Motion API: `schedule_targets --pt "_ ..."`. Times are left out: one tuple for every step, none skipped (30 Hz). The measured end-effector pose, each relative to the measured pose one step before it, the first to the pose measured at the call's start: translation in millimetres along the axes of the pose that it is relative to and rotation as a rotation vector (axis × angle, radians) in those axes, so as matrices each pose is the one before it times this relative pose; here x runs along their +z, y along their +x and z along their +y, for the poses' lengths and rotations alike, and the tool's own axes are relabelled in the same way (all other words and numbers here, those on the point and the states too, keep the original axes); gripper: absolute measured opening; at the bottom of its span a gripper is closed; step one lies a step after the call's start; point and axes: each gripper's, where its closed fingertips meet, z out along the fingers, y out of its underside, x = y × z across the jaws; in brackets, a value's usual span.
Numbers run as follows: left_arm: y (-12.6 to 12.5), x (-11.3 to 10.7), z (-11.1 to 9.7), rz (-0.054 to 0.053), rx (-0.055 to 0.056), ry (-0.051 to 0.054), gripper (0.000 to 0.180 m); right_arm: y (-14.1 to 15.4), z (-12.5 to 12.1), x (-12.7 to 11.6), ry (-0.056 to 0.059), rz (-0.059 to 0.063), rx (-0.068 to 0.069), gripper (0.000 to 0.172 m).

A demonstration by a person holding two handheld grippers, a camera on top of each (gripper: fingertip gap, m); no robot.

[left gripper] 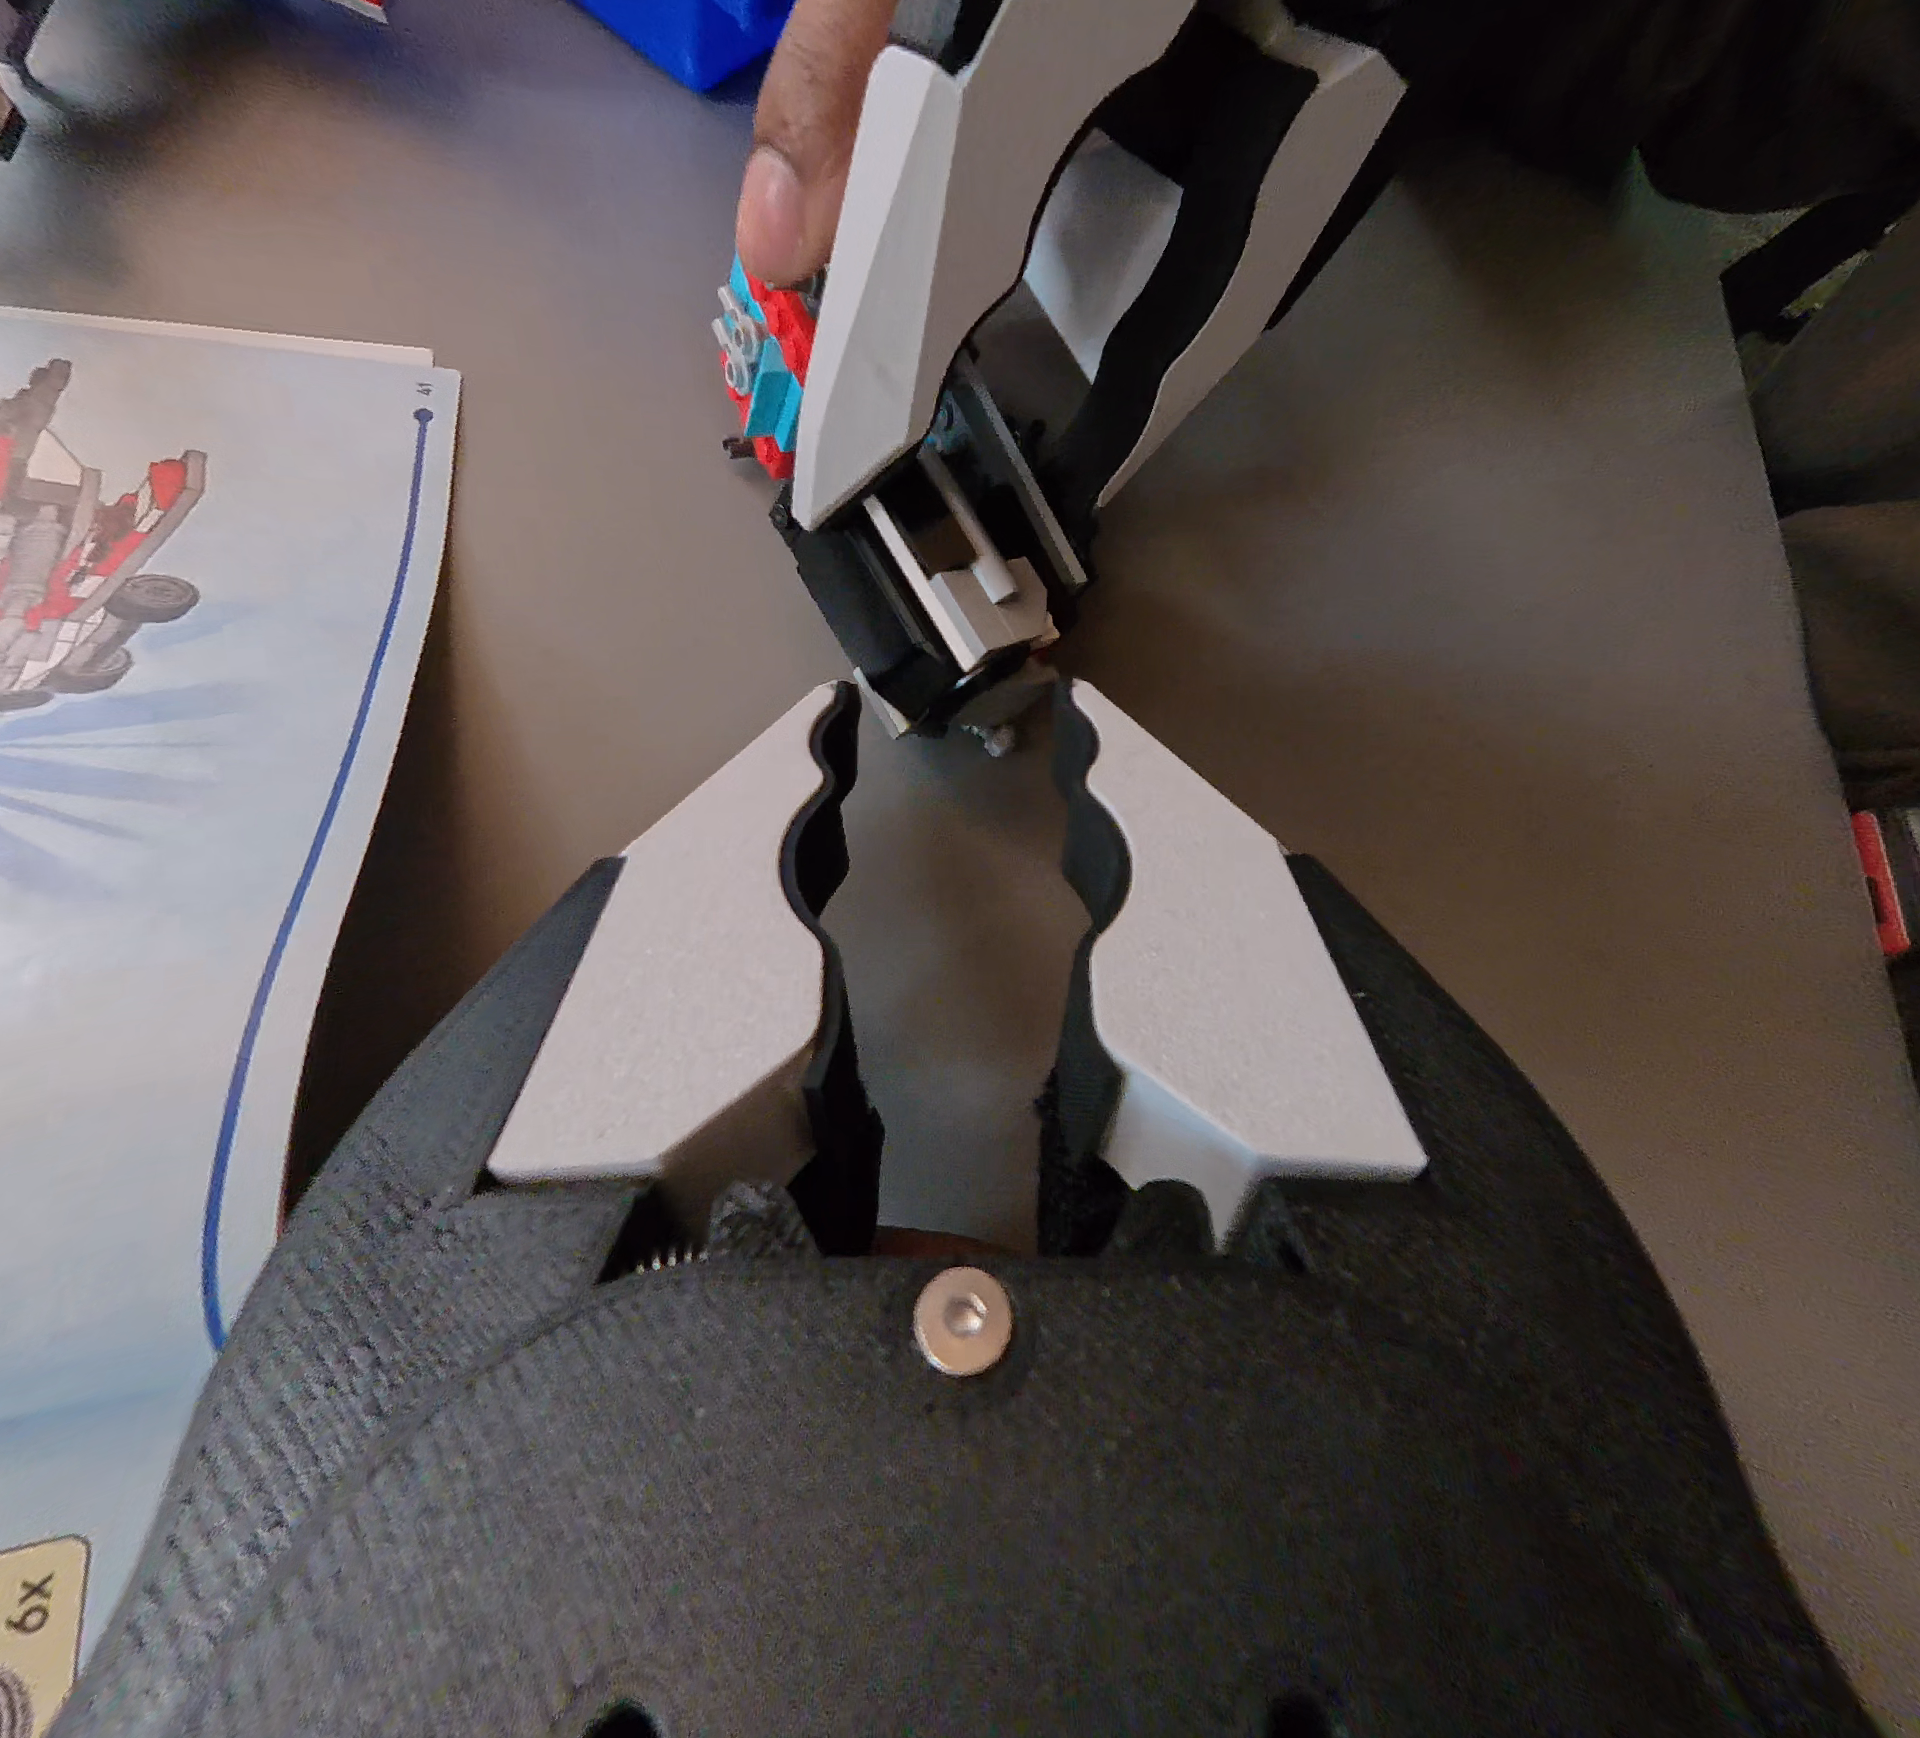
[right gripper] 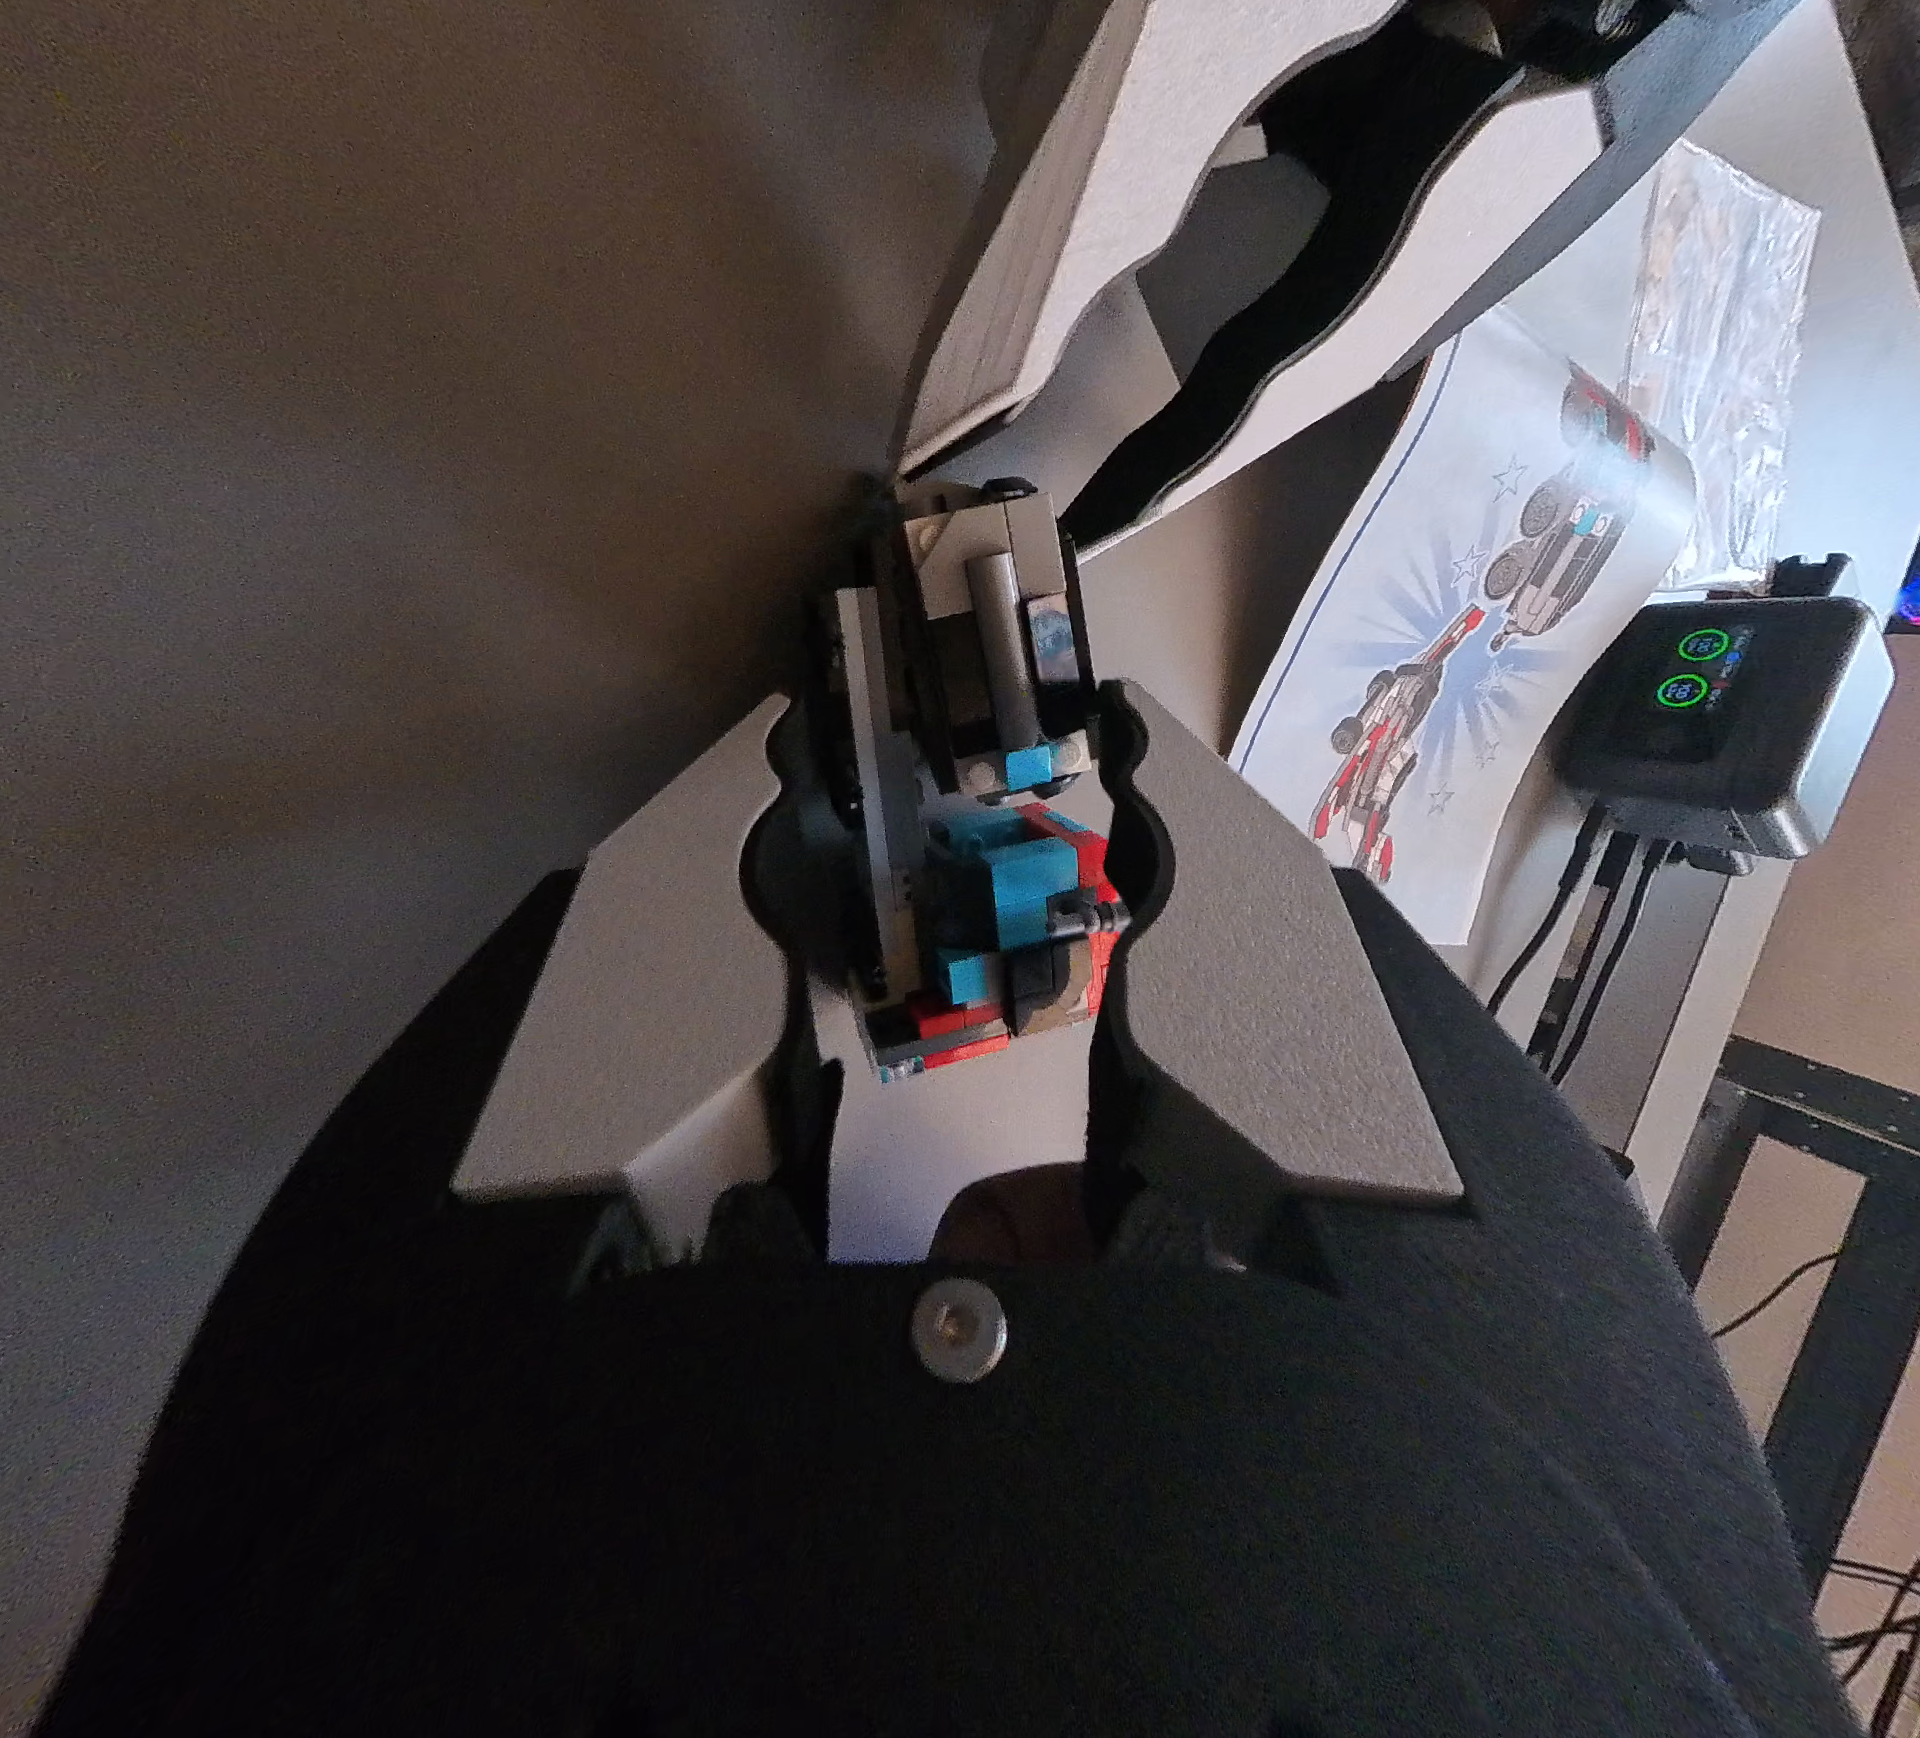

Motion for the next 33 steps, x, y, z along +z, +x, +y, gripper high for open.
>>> schedule_targets --pt "0.52 0.44 -0.29 0.0043 0.0009 -0.0008 0.039 -0.01 0.72 -0.79 -0.0032 -0.0068 0.0001 0.058" --pt "0.26 0.41 0.48 0.0025 0.0015 -0.0048 0.039 0.32 0.71 -0.60 -0.0040 -0.0069 0.0001 0.058" --pt "-0.02 0.33 0.39 0.0016 0.0014 -0.0037 0.039 0.21 0.44 -0.41 -0.0037 -0.0080 -0.0016 0.058" --pt "0.26 0.00 -0.09 0.0041 0.0005 -0.0001 0.039 0.50 -0.10 -0.05 -0.0020 -0.0045 -0.0052 0.058" --pt "0.17 -0.02 -0.41 0.0044 -0.0002 0.0015 0.039 0.19 -0.26 0.50 -0.0022 -0.0045 -0.0071 0.058" --pt "-0.07 -0.15 -0.33 0.0042 -0.0014 0.0021 0.039 -0.30 -0.03 0.84 -0.0043 -0.0070 -0.0054 0.059" --pt "0.21 -0.37 -0.12 0.0061 -0.0022 0.0013 0.038 -0.61 0.12 1.15 -0.0051 -0.0083 -0.0027 0.058" --pt "0.16 -0.41 -0.17 0.0061 -0.0018 0.0020 0.038 -0.37 -0.59 0.51 -0.0003 -0.0075 -0.0017 0.057" --pt "0.26 -0.28 -0.15 0.0051 -0.0018 0.0016 0.038 0.03 -0.49 0.21 -0.0020 -0.0056 -0.0034 0.058" --pt "0.05 -0.09 0.10 0.0035 -0.0010 -0.0011 0.038 0.35 0.04 0.23 -0.0058 -0.0050 -0.0052 0.058" --pt "-0.18 0.24 0.46 0.0001 0.0003 -0.0038 0.038 0.32 -0.13 0.28 -0.0066 -0.0066 -0.0042 0.058" --pt "-0.07 0.29 0.44 -0.0003 0.0017 -0.0044 0.038 0.29 -0.18 0.40 -0.0071 -0.0078 -0.0024 0.059" --pt "0.20 0.37 0.35 0.0008 0.0025 -0.0032 0.038 0.32 -0.14 0.36 -0.0074 -0.0076 -0.0024 0.060" --pt "0.54 0.53 0.66 0.0025 0.0023 -0.0049 0.038 0.22 -0.06 0.34 -0.0075 -0.0085 -0.0017 0.060" --pt "0.47 0.28 0.60 0.0017 0.0032 -0.0045 0.038 0.12 0.02 0.34 -0.0080 -0.0093 0.0002 0.060" --pt "0.30 0.29 0.23 0.0010 0.0028 -0.0023 0.038 0.16 0.20 0.34 -0.0078 -0.0086 -0.0001 0.060" --pt "0.39 0.14 0.40 0.0021 0.0011 -0.0020 0.038 0.07 0.04 0.29 -0.0069 -0.0093 0.0003 0.060" --pt "0.20 0.18 0.24 0.0016 0.0001 -0.0015 0.038 -0.33 0.06 0.42 -0.0068 -0.0119 0.0023 0.059" --pt "-0.24 0.12 0.14 -0.0002 -0.0015 -0.0011 0.038 -0.15 0.02 0.33 -0.0053 -0.0118 -0.0001 0.059" --pt "-0.38 0.02 0.28 -0.0018 -0.0017 -0.0015 0.038 -0.18 -0.29 0.45 -0.0022 -0.0120 -0.0016 0.058" --pt "-0.50 -0.11 0.13 -0.0024 -0.0014 -0.0002 0.038 -0.50 -0.51 0.56 0.0007 -0.0148 0.0008 0.057" --pt "-0.39 -0.34 0.13 -0.0022 -0.0019 0.0008 0.039 -0.79 -0.59 0.67 0.0037 -0.0170 0.0019 0.054" --pt "-0.33 -0.49 0.08 -0.0009 -0.0023 0.0021 0.039 -0.20 -0.71 0.61 0.0072 -0.0117 0.0013 0.054" --pt "0.10 -0.69 0.27 0.0024 -0.0027 0.0015 0.039 0.07 -0.49 0.30 0.0073 -0.0071 0.0014 0.054" --pt "0.21 -0.93 0.05 0.0019 -0.0017 0.0044 0.039 0.05 -0.15 0.04 0.0061 -0.0057 0.0042 0.054" --pt "0.42 -1.00 -0.24 0.0022 -0.0009 0.0064 0.039 0.02 -0.19 -0.21 0.0046 -0.0036 0.0044 0.053" --pt "0.73 -1.47 -0.36 0.0032 -0.0009 0.0080 0.039 -0.28 -0.03 -0.31 0.0014 -0.0023 0.0033 0.053" --pt "0.52 -1.61 0.07 0.0028 -0.0002 0.0067 0.039 -0.18 -0.02 -0.17 -0.0009 -0.0012 0.0081 0.053" --pt "-0.11 -1.91 1.14 -0.0019 -0.0009 0.0012 0.039 -0.52 -0.01 -0.26 -0.0008 -0.0026 0.0116 0.053" --pt "-0.73 -2.02 1.68 -0.0053 -0.0021 -0.0006 0.039 -1.04 -0.33 -0.46 0.0003 -0.0057 0.0130 0.053" --pt "-0.34 -2.21 1.43 -0.0040 -0.0030 0.0019 0.039 -1.25 0.06 -0.61 -0.0006 -0.0054 0.0168 0.052" --pt "0.37 -2.29 1.36 -0.0010 -0.0045 0.0028 0.039 -1.02 0.27 -0.54 -0.0017 -0.0018 0.0178 0.053" --pt "0.81 -1.99 1.33 0.0005 -0.0048 0.0028 0.039 -1.33 0.18 -0.54 -0.0007 -0.0002 0.0175 0.052"
